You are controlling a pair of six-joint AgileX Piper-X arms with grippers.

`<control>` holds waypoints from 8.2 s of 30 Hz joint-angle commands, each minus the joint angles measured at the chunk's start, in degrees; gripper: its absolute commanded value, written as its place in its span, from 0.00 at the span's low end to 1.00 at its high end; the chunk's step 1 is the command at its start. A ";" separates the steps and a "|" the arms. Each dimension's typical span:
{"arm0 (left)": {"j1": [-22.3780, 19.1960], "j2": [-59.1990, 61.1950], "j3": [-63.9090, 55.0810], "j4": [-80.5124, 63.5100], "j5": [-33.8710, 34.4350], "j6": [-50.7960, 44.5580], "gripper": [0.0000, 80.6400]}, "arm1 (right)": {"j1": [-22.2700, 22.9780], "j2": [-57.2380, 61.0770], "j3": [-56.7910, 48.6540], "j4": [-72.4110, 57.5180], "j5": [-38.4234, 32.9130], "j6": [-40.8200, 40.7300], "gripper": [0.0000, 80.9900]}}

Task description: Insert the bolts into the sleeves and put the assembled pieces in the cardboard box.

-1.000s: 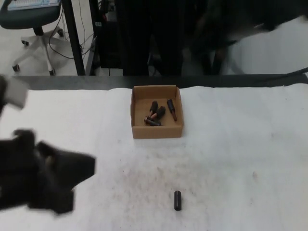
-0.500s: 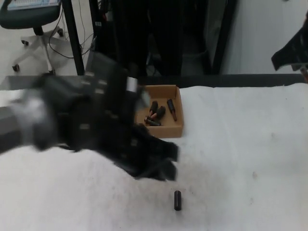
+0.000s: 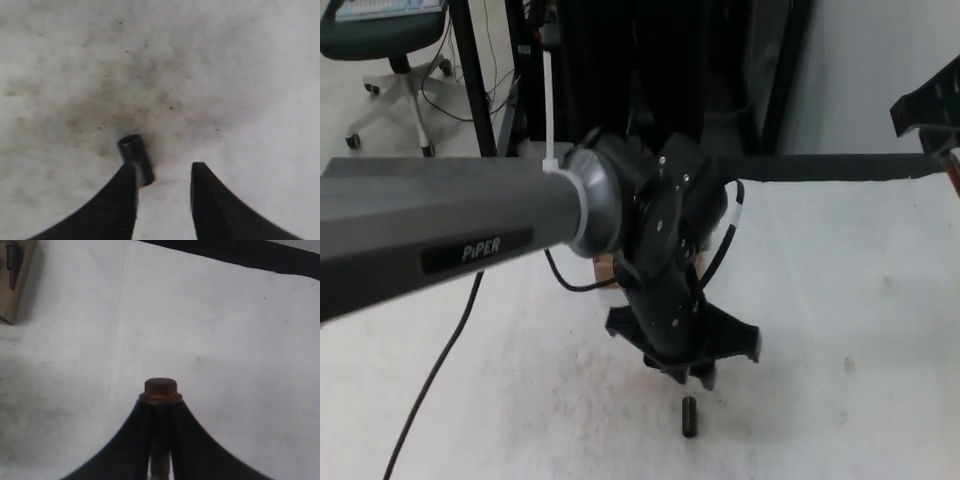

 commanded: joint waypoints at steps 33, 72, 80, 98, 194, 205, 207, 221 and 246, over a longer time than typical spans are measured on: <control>-0.37 5.67 0.02 -0.99 6.14 -13.59 0.42 | -0.25 -0.50 -0.11 0.17 -2.37 1.55 0.01; -0.37 9.93 0.02 -3.50 4.39 -6.68 0.42 | -0.15 -0.50 -0.11 0.42 -2.37 1.55 0.01; -0.37 9.93 -0.09 -3.50 4.39 -6.68 0.42 | -0.15 -0.50 -0.11 0.42 -2.37 1.55 0.01; -0.37 9.93 -0.09 -5.30 4.39 -6.68 0.39 | -0.15 -0.50 -0.11 0.42 -2.37 1.55 0.01; 17.12 -40.34 49.83 -94.33 45.62 6.10 0.00 | 27.34 -1.67 39.68 -125.71 -54.17 38.37 0.01; 17.12 -40.34 49.83 -96.18 44.68 3.68 0.00 | 27.23 -1.67 39.68 -125.58 -55.17 38.37 0.01; 17.12 -40.34 49.83 -96.18 44.68 3.68 0.00 | 27.23 -1.67 39.68 -125.58 -55.17 38.37 0.01; 17.12 -40.34 49.83 -96.18 46.23 3.63 0.00 | 27.12 -1.67 39.68 -124.92 -56.40 38.37 0.01; 21.01 -40.86 49.83 -97.52 47.74 3.42 0.00 | 26.87 -1.67 39.68 -119.14 -56.30 33.34 0.01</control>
